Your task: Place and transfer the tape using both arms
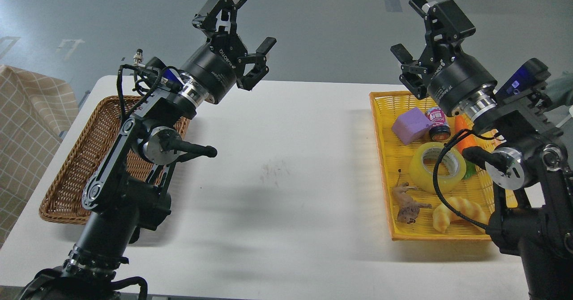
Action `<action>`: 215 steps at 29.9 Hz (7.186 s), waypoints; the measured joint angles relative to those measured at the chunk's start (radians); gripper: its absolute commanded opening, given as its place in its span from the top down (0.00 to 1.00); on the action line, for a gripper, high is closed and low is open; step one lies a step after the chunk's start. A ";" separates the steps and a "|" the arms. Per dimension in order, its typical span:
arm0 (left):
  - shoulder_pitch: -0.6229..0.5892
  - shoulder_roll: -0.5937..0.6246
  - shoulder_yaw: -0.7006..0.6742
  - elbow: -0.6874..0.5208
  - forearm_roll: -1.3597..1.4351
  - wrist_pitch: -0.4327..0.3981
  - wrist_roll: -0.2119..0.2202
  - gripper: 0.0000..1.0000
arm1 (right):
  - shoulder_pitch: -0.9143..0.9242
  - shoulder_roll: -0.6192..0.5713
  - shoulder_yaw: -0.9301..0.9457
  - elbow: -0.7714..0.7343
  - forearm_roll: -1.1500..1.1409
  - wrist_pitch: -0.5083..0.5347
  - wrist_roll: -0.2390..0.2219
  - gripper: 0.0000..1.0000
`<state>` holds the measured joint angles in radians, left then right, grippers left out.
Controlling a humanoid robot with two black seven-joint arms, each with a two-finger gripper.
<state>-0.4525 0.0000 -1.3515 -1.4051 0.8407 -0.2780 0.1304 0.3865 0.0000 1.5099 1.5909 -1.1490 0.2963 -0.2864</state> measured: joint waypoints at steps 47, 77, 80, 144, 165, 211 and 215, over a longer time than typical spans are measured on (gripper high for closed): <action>0.039 0.000 -0.032 -0.009 -0.003 0.023 -0.014 0.01 | -0.083 0.000 0.012 0.005 -0.002 -0.057 0.009 0.00; 0.064 0.000 -0.038 -0.038 -0.002 0.024 -0.015 0.01 | -0.202 -0.001 0.161 0.055 0.006 -0.056 0.006 0.00; 0.064 0.000 -0.038 -0.039 -0.002 0.024 -0.014 0.01 | -0.227 0.000 0.161 0.059 0.005 -0.059 0.003 0.00; 0.146 0.086 -0.080 -0.089 -0.002 0.008 -0.016 0.01 | -0.265 -0.547 0.127 0.028 -0.957 -0.039 0.506 0.01; 0.176 0.085 -0.085 -0.104 -0.001 0.010 -0.015 0.01 | -0.281 -0.705 -0.240 -0.239 -1.033 -0.294 0.586 0.01; 0.204 0.082 -0.091 -0.104 -0.003 0.014 -0.016 0.01 | -0.056 -0.525 -0.481 -0.558 -1.033 -0.111 0.573 0.22; 0.204 0.082 -0.093 -0.104 -0.003 0.014 -0.016 0.01 | -0.056 -0.525 -0.484 -0.576 -1.033 -0.111 0.570 0.27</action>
<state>-0.2485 0.0815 -1.4448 -1.5095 0.8374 -0.2638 0.1144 0.3306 -0.5248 1.0264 1.0154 -2.1817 0.1857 0.2833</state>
